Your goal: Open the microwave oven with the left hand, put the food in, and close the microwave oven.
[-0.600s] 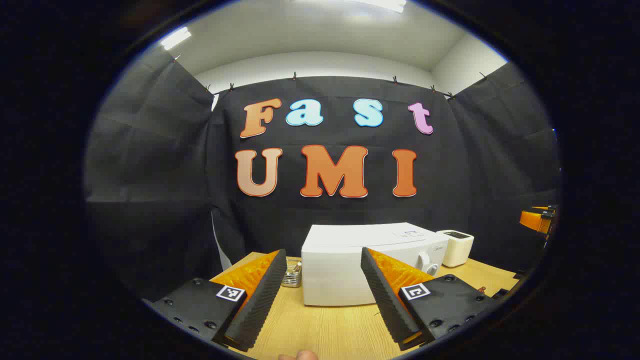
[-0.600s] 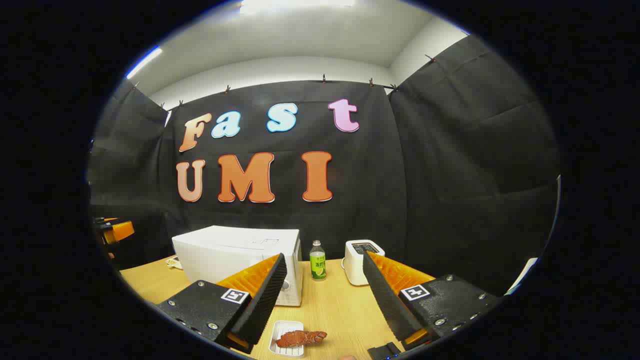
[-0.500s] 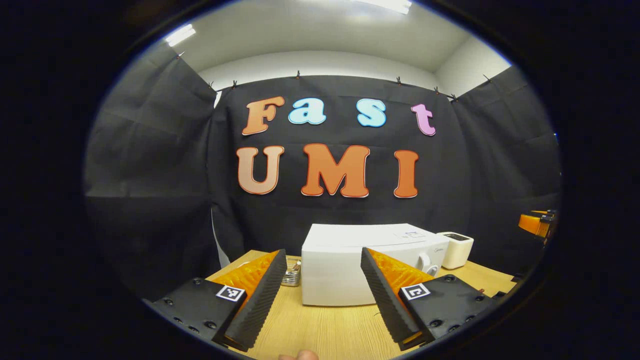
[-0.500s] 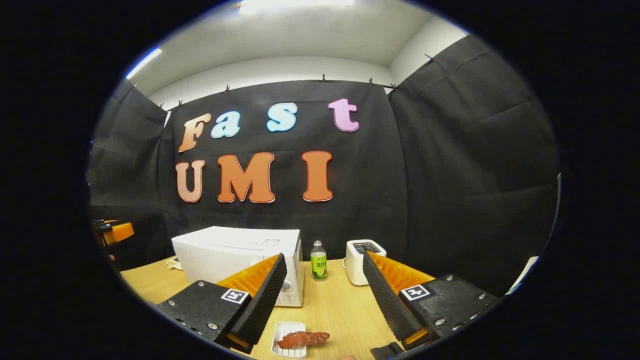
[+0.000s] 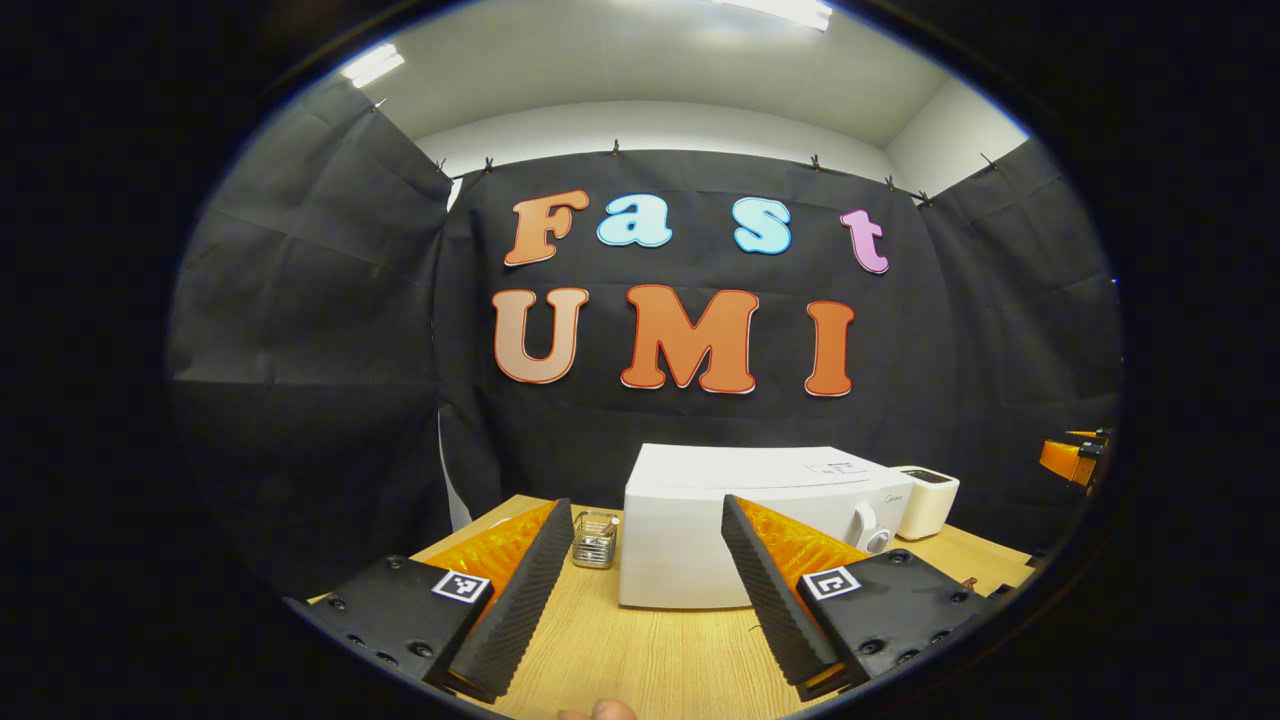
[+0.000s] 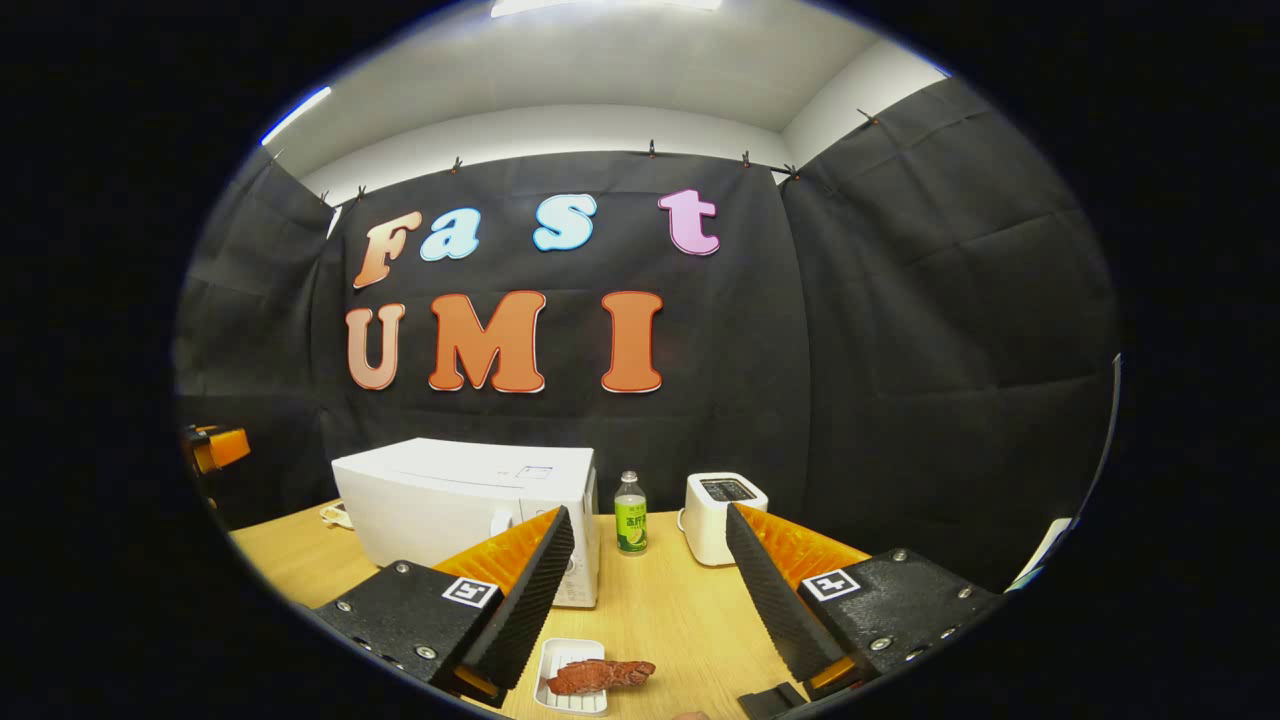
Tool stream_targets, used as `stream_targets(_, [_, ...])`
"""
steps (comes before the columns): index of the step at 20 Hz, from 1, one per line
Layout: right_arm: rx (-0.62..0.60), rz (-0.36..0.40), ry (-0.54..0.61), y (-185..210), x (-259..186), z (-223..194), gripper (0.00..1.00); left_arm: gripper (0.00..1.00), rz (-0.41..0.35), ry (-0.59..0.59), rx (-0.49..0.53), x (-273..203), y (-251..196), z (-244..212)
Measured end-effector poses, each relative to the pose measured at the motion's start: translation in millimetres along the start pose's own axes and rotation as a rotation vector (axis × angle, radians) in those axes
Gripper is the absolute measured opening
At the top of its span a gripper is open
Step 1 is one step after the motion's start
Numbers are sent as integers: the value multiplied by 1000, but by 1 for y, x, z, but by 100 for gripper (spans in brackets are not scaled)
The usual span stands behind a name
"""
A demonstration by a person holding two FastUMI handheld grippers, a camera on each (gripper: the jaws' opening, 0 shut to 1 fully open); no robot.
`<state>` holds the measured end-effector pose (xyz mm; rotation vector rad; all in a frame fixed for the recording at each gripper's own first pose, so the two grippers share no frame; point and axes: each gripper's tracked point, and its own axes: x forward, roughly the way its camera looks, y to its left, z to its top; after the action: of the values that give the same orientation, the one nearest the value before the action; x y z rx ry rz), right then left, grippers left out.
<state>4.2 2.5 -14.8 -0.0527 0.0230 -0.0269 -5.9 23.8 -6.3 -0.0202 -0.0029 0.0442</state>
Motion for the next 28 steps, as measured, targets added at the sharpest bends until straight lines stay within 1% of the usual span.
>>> stream_targets(1, [-4, -2, -1, 0, -1, 1, 95, 98, -1, -1, -4, 0, 1, 1])
stream_targets(2, [2, 1, -1, 2, -2, 1, 95, 94, -6, 0, -13, -4, -1, 0])
stream_targets(4, [24, 18, 1, 7, -4, 0, 95, 94, -16, 12, -25, -5, -3, -4])
stream_targets(6, [28, 29, 6, 10, -5, -2, 95, 94, -11, 15, -24, -8, -2, -5])
stream_targets(7, [22, 28, 7, 9, -5, -2, 95, 98, -7, 12, -23, -9, -2, -3])
stream_targets(8, [17, 24, 4, 7, -7, -2, 95, 98, -5, 4, -23, -11, -2, 0])
stream_targets(9, [13, 21, 0, 6, -8, 0, 94, 94, -7, -3, -24, -11, -6, 2])
stream_targets(10, [10, 16, -4, 4, -9, 0, 94, 94, -15, -6, -28, -11, -12, 2])
stream_targets(14, [21, 13, 1, -1, -13, -5, 95, 94, -68, 7, -49, -6, -45, -10])
stream_targets(18, [34, -1, 7, -13, -13, -10, 95, 94, -133, 41, -87, 7, -93, -32])
stream_targets(19, [34, -7, 9, -17, -14, -12, 95, 94, -145, 50, -80, 11, -104, -37])
stream_targets(21, [27, -27, 13, -26, -14, -17, 95, 94, -147, 62, -58, 21, -122, -49])
stream_targets(22, [21, -35, 18, -31, -13, -20, 95, 97, -154, 67, -57, 26, -134, -56])
stream_targets(23, [18, -42, 24, -35, -13, -23, 95, 94, -166, 75, -57, 30, -146, -63])
stream_targets(24, [17, -45, 29, -38, -14, -25, 95, 98, -182, 80, -51, 36, -158, -68])
stream_targets(25, [15, -46, 32, -42, -13, -28, 95, 98, -185, 84, -48, 43, -166, -75])
stream_targets(26, [14, -53, 37, -47, -13, -30, 95, 94, -195, 91, -52, 50, -177, -81])
stream_targets(28, [18, -79, 42, -61, -11, -34, 95, 94, -221, 94, -43, 63, -199, -90])
